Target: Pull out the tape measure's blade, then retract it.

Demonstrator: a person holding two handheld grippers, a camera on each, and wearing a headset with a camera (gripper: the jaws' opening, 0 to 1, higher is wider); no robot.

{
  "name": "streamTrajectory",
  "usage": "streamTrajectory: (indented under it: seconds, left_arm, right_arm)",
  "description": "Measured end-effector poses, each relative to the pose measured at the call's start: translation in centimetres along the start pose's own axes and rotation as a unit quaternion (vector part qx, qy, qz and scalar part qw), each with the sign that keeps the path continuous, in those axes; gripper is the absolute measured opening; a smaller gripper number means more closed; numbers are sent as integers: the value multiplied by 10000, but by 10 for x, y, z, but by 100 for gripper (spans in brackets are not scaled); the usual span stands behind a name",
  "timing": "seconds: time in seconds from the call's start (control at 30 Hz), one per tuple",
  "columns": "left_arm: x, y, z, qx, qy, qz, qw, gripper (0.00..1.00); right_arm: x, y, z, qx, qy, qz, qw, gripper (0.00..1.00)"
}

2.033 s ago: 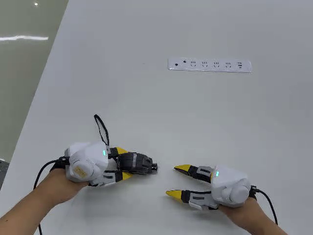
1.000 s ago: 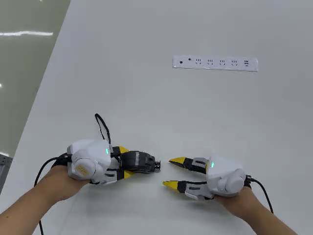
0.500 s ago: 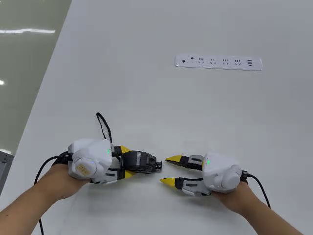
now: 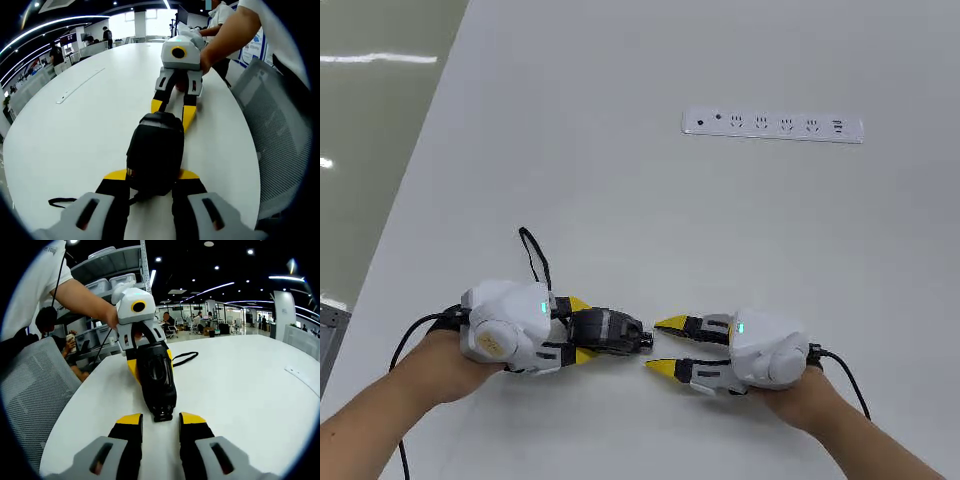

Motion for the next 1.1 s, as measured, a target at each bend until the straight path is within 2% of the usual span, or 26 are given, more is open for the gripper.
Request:
streamTrajectory:
  seconds: [0.7, 0.9, 1.1]
  left_arm:
    - [1, 1, 0, 39, 55, -2, 10000, 28]
    - [1, 1, 0, 33, 73, 5, 10000, 28]
    - [1, 1, 0, 32, 73, 24, 10000, 28]
  right_arm:
    - [0, 7, 7, -139, -298, -115, 9994, 17]
    - [-2, 15, 5, -220, -501, -140, 9984, 15]
    - [-2, 13, 5, -256, -419, -117, 9987, 15]
Point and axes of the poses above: the centre of the closed fingertips' face, and the gripper's own axes: y roughly forward along the fingers, z roughly to its right, x roughly out of its underside, the point moved 9 cm from there along -y, roughly backward along the fingers, and after that the axes turned 11 degrees about -z, right-handed, at the moved point
